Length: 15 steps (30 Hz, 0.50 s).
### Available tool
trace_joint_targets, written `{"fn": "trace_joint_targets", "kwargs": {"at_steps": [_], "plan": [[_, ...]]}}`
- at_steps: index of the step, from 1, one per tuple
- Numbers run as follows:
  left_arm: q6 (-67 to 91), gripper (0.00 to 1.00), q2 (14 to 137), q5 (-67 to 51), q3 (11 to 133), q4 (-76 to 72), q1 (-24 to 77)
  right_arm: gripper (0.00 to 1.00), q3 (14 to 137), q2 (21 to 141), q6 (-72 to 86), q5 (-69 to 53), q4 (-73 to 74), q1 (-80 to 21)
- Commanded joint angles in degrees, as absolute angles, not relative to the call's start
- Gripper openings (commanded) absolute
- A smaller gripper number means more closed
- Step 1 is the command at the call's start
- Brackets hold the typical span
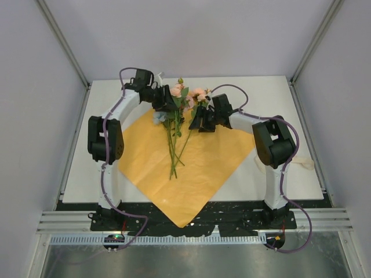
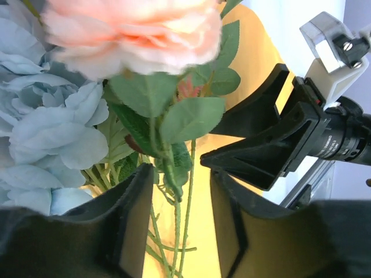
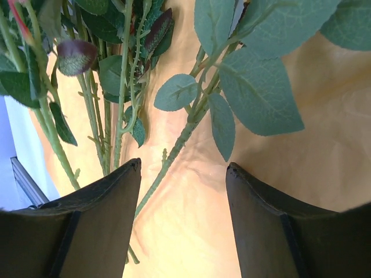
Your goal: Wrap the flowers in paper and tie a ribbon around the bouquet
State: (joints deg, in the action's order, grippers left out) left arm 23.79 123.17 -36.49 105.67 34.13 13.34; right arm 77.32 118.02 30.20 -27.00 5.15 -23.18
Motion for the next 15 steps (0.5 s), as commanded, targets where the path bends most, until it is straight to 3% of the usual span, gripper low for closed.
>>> {"fn": "trace_joint_targets", "kwargs": {"at_steps": [1, 3, 4, 5, 6, 10, 15], "plan": [[18.91, 0.52, 118.94, -33.93, 109.26, 39.11, 13.1, 0.65, 79.45, 115.32, 26.19, -27.07, 7.38, -23.29], [19.51, 0.67, 111.93, -33.23, 102.17, 32.82, 11.35, 0.65, 79.19, 113.56, 25.14, -28.47, 8.34, -22.85], [19.34, 0.77, 107.97, -31.92, 97.34, 28.61, 10.12, 0.65, 78.67, 112.25, 24.18, -29.26, 8.87, -22.94], [18.2, 0.94, 103.41, -31.12, 93.81, 25.95, 8.98, 0.65, 78.05, 111.28, 23.73, -30.05, 9.31, -22.68], [15.24, 1.0, 99.36, -30.85, 90.04, 24.71, 7.92, 0.65, 77.18, 109.79, 22.16, -31.36, 9.66, -22.59], [-9.17, 1.0, 85.65, -33.65, 82.03, 33.02, 6.86, 0.65, 72.62, 102.77, 14.44, -32.78, 13.53, -22.33], [-36.16, 1.0, 64.11, -37.88, 61.57, 46.73, 10.44, 0.65, 65.23, 95.73, 8.63, -32.96, 16.96, -21.53]]}}
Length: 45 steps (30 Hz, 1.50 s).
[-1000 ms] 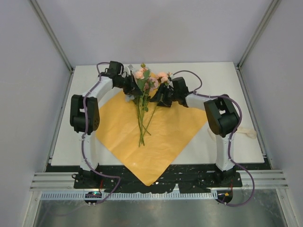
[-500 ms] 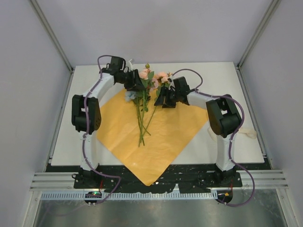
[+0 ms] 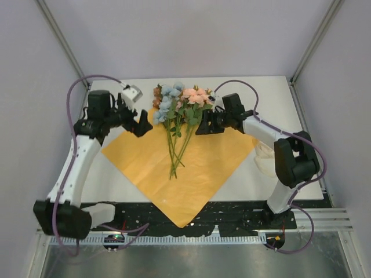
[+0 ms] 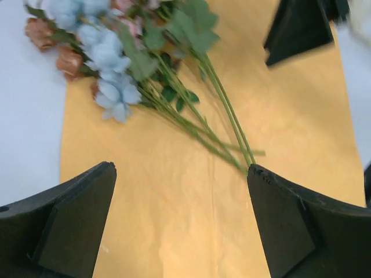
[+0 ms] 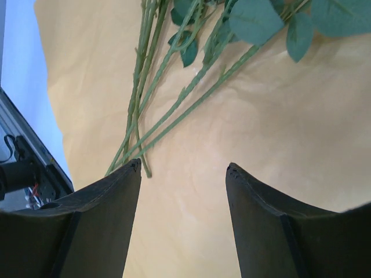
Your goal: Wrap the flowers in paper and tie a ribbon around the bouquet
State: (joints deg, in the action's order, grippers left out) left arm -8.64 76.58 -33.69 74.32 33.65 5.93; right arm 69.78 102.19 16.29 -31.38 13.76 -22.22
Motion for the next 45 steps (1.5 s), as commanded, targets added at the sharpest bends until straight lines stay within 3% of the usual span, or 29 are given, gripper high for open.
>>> {"fn": "trace_joint_targets", "kwargs": {"at_steps": [1, 5, 9, 13, 19, 24, 34, 40, 43, 45], "plan": [[-41.52, 1.0, 59.81, -37.18, 57.87, 49.63, 13.33, 0.65, 64.52, 94.84, 7.74, -32.96, 17.05, -21.27], [-51.41, 1.0, 42.14, -32.53, 40.82, 50.63, 27.65, 0.65, 62.58, 91.94, 2.3, -33.57, 19.68, -20.22], [-48.35, 0.92, 29.29, -22.89, 28.24, 47.64, 48.73, 0.66, 59.16, 87.19, -2.54, -33.93, 20.47, -20.21], [-42.98, 0.81, 29.78, -13.02, 23.29, 40.8, 66.24, 0.66, 54.41, 83.68, -3.61, -34.1, 20.3, -20.13], [-45.26, 0.71, 40.33, -7.14, 21.1, 33.5, 78.12, 0.66, 52.29, 82.71, -4.31, -36.47, 22.49, -20.13], [-48.51, 0.67, 39.64, -1.32, 16.97, 26.55, 82.17, 0.66, 52.29, 82.35, -2.29, -38.76, 22.76, -20.04], [-49.04, 0.58, 47.55, -2.2, 14.69, 16.19, 83.23, 0.66, 52.47, 83.06, -2.2, -39.46, 22.24, -20.04], [-50.8, 0.4, 46.93, 1.23, 11.87, 10.02, 83.23, 0.65, 52.3, 83.23, -2.29, -40.51, 22.24, -20.04], [-50.89, 0.23, 46.15, 1.41, 12.13, 10.37, 82.71, 0.65, 52.47, 82.88, -3.16, -41.22, 22.5, -20.04], [-50.37, 0.01, 44.57, 0.79, 12.48, 10.81, 81.4, 0.67, 52.65, 82.09, -5.0, -41.4, 23.38, -20.04]]}}
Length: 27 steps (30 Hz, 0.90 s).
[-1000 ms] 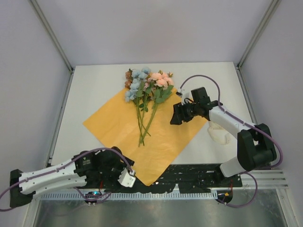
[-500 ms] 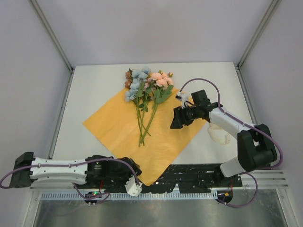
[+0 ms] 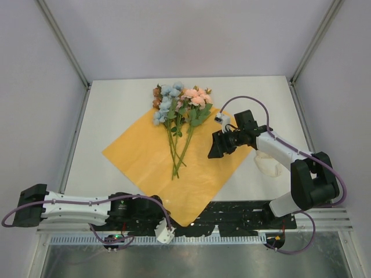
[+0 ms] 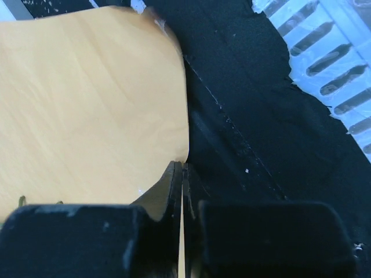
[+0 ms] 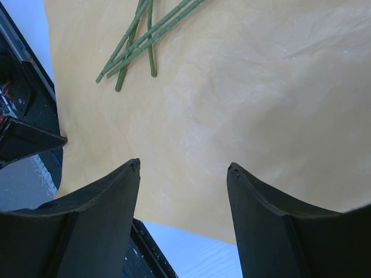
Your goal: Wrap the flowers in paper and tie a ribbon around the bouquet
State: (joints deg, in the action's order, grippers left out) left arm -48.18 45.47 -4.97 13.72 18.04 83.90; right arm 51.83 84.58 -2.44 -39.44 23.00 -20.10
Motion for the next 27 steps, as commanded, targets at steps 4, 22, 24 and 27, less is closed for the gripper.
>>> {"fn": "trace_joint_targets", "kwargs": {"at_steps": [4, 22, 24, 27], "plan": [[-48.69, 0.0, 40.88, -4.91, 13.53, 12.13, 74.98, 0.72, 52.04, 78.41, -12.99, -41.92, 26.45, -20.13], [-52.01, 0.0, 39.04, -17.46, 18.63, 20.89, 64.07, 0.97, 35.24, 56.08, -20.2, -39.47, 19.07, -50.62], [-56.05, 0.2, 35.87, -21.52, 18.2, 25.28, 65.55, 0.98, 35.33, 55.99, -23.09, -36.06, 18.64, -52.9], [-59.58, 0.3, 35.59, -14.44, 16.53, 28.56, 71.44, 0.98, 36.91, 57.74, -23.99, -34.63, 20.03, -53.09]]}}
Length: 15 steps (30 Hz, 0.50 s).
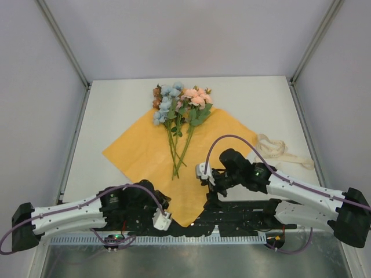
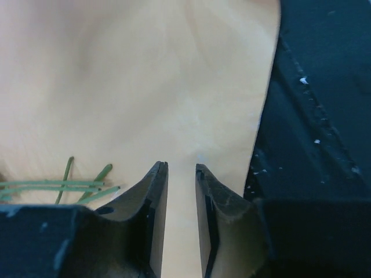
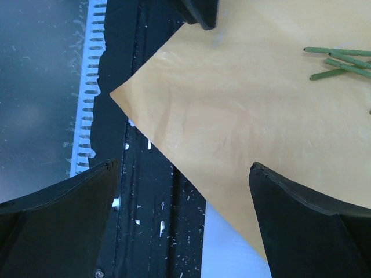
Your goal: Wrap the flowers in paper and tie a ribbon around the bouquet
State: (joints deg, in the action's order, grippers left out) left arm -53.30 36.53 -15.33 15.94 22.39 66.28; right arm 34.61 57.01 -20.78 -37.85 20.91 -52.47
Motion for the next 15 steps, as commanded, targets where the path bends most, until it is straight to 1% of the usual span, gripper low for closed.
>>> {"fn": "trace_joint_targets", "kwargs": {"at_steps": [1, 3, 7, 12, 15], "plan": [[-61.16, 0.32, 36.38, -13.72, 16.35, 30.65, 71.63, 0.98, 36.91, 57.31, -24.86, -34.11, 20.13, -53.17], [-62.48, 0.36, 37.52, -12.84, 15.91, 32.25, 71.72, 0.98, 37.26, 57.22, -26.1, -33.58, 21.0, -53.17], [-65.03, 0.5, 40.16, -11.7, 14.33, 30.51, 71.8, 0.98, 38.85, 57.66, -26.28, -32.61, 22.41, -53.09], [-67.41, 0.57, 44.82, -9.23, 14.15, 28.48, 71.72, 0.98, 39.9, 57.83, -27.15, -32.26, 23.82, -53.0], [-68.03, 0.55, 46.14, -8.09, 12.31, 23.75, 71.81, 0.97, 39.9, 57.83, -27.86, -31.38, 23.73, -52.74]]}}
